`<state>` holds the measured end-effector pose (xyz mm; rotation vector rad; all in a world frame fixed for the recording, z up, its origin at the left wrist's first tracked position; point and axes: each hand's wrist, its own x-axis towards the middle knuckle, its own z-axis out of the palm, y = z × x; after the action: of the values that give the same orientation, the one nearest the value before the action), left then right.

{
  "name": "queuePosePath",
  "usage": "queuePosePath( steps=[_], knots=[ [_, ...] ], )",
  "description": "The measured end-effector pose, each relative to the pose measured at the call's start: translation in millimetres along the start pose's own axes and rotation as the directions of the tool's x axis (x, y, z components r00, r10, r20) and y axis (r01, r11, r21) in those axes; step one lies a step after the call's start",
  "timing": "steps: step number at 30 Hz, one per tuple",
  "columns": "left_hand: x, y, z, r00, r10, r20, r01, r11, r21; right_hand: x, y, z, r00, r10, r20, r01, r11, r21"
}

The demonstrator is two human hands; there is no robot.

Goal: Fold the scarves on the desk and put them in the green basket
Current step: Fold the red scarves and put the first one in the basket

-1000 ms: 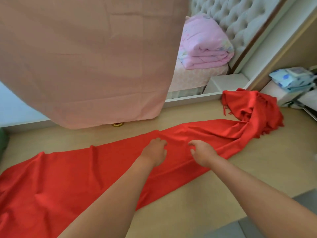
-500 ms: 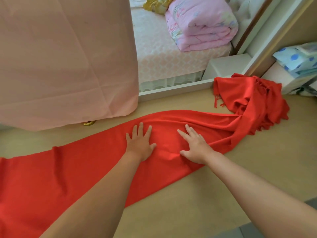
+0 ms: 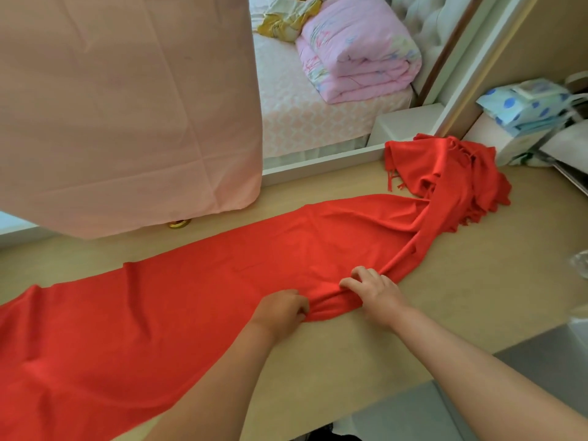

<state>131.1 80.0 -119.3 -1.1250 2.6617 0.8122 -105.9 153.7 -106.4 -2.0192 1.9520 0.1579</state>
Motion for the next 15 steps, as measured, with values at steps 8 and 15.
queuePosePath(
  steps=[8,15],
  knots=[
    [-20.3,26.2,-16.0,0.888,-0.081,0.452,0.051,0.996,0.077,-45.3,-15.5,-3.9,0.977,0.084,0.196,-0.125,0.970,0.208],
    [25.4,84.3,-38.3,0.949,-0.074,0.306,0.046,0.994,0.099,-45.8,25.4,-46.6,0.966,0.236,0.104,-0.257,0.898,0.357]
  ],
)
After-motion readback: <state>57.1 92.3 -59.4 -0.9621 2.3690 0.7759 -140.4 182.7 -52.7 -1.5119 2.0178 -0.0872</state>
